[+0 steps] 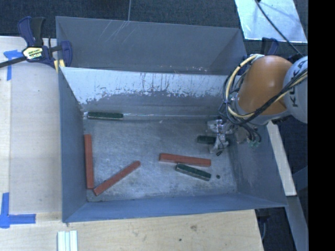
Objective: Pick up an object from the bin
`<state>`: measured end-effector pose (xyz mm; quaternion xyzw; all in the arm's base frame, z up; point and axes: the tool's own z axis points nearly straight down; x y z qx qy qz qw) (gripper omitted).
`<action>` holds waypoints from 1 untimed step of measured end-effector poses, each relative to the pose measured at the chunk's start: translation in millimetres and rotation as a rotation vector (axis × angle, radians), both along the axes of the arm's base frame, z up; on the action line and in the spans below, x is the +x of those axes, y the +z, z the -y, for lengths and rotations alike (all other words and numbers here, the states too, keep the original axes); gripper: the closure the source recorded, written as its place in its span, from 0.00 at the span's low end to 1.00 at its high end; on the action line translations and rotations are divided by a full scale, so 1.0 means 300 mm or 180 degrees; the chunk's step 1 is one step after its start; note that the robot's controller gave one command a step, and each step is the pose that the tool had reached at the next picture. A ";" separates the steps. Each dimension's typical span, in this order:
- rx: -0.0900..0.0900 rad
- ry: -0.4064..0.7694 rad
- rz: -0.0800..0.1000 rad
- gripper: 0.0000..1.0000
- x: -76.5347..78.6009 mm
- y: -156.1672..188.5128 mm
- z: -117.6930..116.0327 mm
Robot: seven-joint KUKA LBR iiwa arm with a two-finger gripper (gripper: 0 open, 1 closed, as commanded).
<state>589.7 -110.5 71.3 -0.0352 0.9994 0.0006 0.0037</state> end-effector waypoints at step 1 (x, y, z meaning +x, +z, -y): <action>-0.0011 -0.0161 0.0021 1.00 0.007 0.689 -0.009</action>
Offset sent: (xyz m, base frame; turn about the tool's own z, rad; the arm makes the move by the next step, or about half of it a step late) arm -0.0001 0.0041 0.2007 0.0498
